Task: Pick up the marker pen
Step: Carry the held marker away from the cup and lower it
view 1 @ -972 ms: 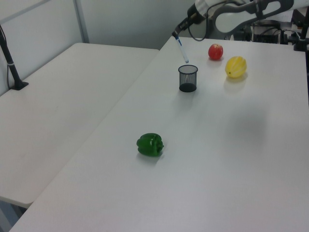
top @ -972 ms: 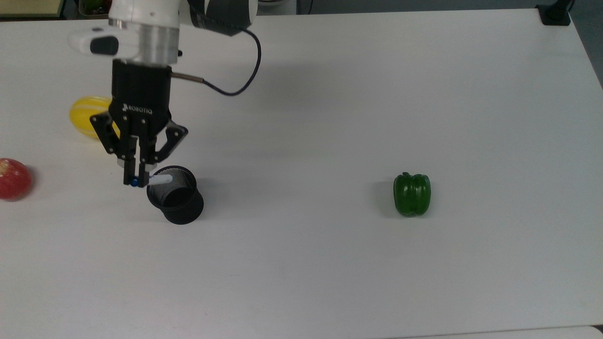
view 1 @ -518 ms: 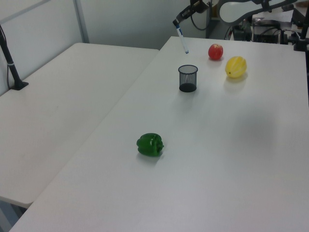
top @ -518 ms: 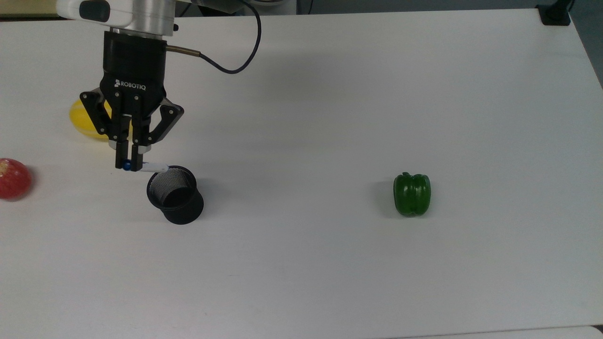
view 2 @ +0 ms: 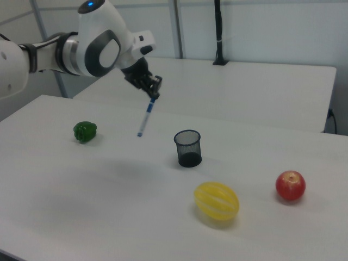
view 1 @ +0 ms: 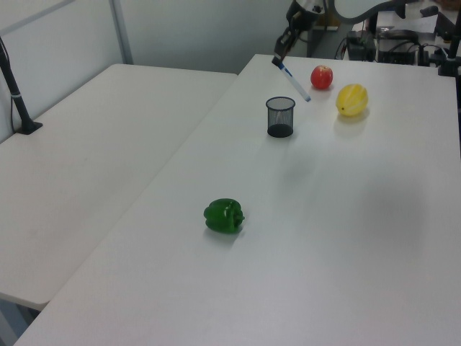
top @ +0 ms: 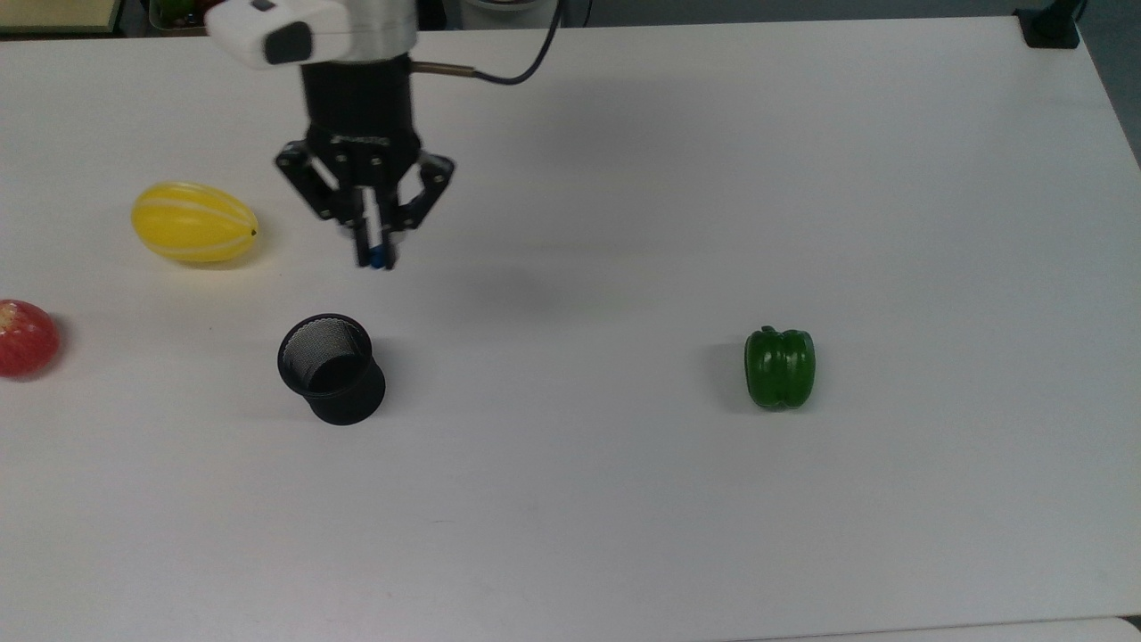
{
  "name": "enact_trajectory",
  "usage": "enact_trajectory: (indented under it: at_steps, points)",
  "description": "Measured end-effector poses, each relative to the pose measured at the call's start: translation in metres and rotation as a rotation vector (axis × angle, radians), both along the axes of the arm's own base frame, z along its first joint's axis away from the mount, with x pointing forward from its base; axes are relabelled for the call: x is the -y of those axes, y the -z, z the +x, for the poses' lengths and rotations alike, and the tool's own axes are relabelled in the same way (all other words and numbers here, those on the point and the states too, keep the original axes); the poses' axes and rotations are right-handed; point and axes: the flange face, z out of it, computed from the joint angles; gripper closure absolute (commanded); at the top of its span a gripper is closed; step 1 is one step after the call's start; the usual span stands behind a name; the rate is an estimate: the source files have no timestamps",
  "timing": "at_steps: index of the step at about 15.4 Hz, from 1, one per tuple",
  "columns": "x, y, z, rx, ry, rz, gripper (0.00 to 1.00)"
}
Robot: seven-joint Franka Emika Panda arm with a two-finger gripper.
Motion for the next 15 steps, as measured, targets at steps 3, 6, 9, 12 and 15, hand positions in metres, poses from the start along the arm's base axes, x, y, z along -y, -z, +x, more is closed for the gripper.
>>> enact_trajectory:
  at_steps: [3,6,9,12,15]
  points:
    - [-0.037,0.011,-0.016,-0.155,-0.052,-0.003,0.96]
    - [-0.067,0.024,-0.032,-0.302,-0.096,-0.019,0.96]
    - [-0.086,0.033,-0.047,-0.414,-0.125,-0.035,0.96]
    - [-0.099,0.045,-0.054,-0.46,-0.144,-0.045,0.96]
    - [-0.107,0.069,-0.06,-0.504,-0.158,-0.051,0.96]
